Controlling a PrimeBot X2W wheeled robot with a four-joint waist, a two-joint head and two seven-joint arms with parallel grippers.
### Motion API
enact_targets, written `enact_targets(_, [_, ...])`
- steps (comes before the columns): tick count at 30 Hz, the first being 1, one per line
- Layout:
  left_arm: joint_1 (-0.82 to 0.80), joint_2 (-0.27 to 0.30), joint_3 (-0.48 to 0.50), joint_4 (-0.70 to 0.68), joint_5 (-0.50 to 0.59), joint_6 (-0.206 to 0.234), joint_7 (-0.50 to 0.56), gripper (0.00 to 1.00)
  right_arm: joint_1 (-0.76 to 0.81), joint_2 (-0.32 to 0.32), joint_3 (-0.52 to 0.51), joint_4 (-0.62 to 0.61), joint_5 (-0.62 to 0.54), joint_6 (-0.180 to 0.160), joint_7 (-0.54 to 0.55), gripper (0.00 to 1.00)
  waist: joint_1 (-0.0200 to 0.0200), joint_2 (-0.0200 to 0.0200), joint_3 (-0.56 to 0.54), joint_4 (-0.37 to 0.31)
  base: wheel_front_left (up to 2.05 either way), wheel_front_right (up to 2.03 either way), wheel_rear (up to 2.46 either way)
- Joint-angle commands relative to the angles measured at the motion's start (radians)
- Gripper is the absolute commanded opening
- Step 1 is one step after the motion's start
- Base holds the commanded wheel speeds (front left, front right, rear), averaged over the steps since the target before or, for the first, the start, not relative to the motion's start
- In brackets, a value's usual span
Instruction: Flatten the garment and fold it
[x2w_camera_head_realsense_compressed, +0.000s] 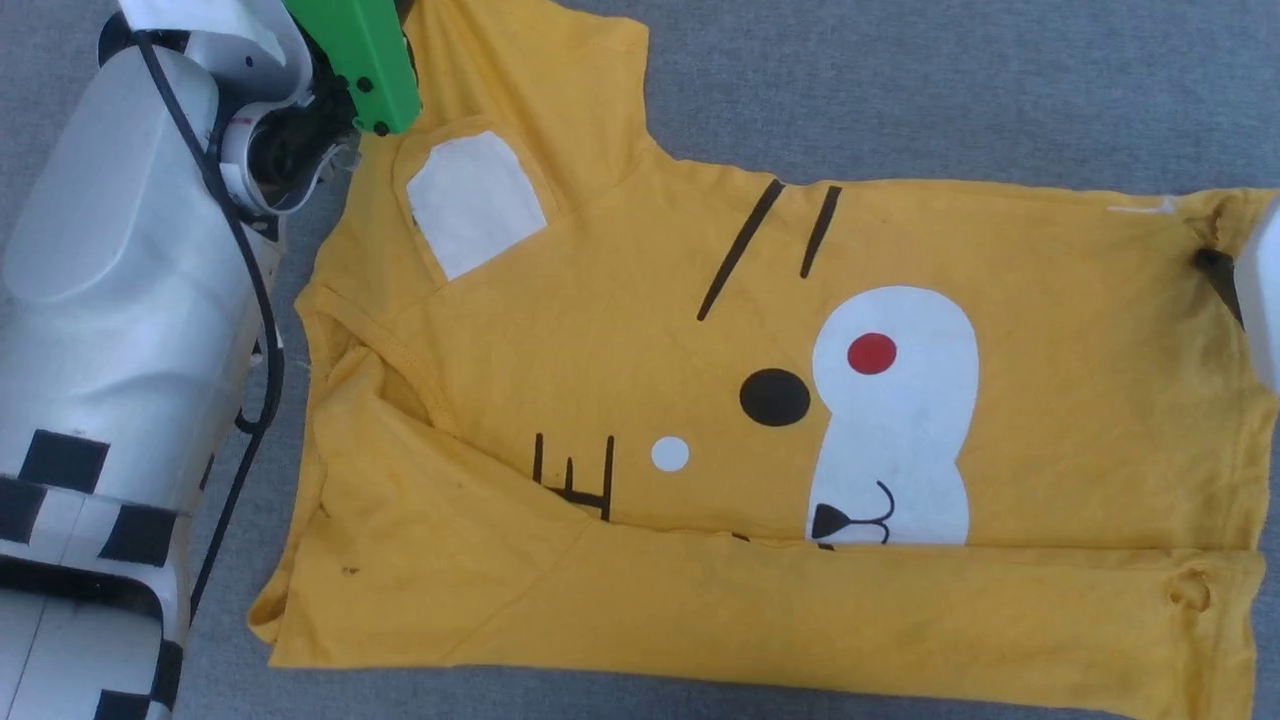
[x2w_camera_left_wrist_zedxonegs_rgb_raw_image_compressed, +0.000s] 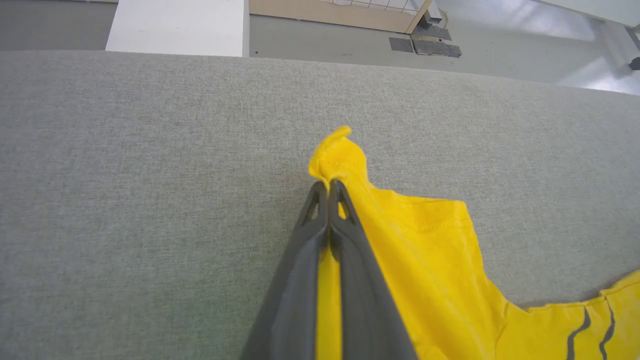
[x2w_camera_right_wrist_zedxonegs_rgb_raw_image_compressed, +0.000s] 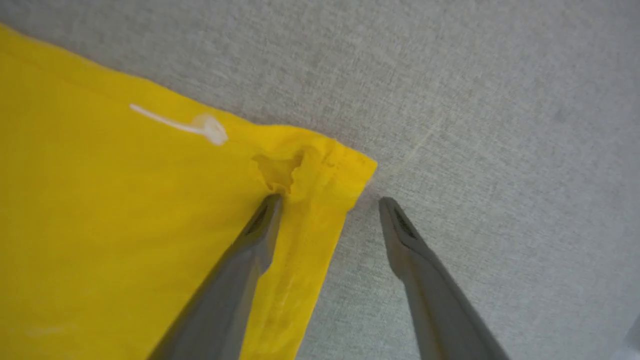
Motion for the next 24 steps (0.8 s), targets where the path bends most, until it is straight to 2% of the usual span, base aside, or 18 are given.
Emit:
enact_targets(1, [0.017,0.009,0.003,-0.019,-0.001,0.01,0.004,0.0,-0.009,-0.006,0.016,0.014,0.002,0.003,0.011,1.0,0.0,-0.0001,0.016,0.016,0.0,0.0,0.0])
enact_targets(6, [0.047,0.006,0.008,-0.07,-0.018,0.03,0.015,0.0,0.006,-0.01,0.028,0.044,0.019,0.003,0.017,1.0,0.0,-0.0001,0.019,0.026,0.0,0.0,0.0])
enact_targets(7, [0.053,0.008,0.006,-0.077,-0.017,0.033,0.015,0.0,0.01,-0.011,0.03,0.049,0.024,0.003,0.02,0.38,0.0,-0.0001,0.016,0.027,0.0,0.0,0.0])
enact_targets(9, [0.066,0.01,0.008,-0.087,-0.021,0.035,0.012,0.0,0.011,-0.008,0.027,0.049,0.036,0.003,0.01,0.0,0.0,-0.0001,0.006,0.026,0.0,0.0,0.0])
enact_targets(16, [0.125,0.031,0.047,-0.133,-0.054,0.022,-0.043,0.0,0.019,0.036,-0.023,0.047,0.042,0.003,-0.129,0.0,0.0,-0.0001,-0.107,0.014,0.0,0.0,0.0])
enact_targets(20, [0.206,0.069,0.073,-0.185,-0.075,0.02,-0.066,0.0,0.071,0.078,-0.04,0.064,0.063,0.003,-0.203,0.0,0.0,-0.0001,-0.214,0.003,0.0,0.0,0.0])
enact_targets(24, [0.313,0.115,0.089,-0.264,-0.095,0.04,-0.057,0.0,0.141,0.105,-0.073,0.061,0.075,0.003,-0.259,0.0,0.0,-0.0001,-0.305,-0.001,0.0,0.0,0.0])
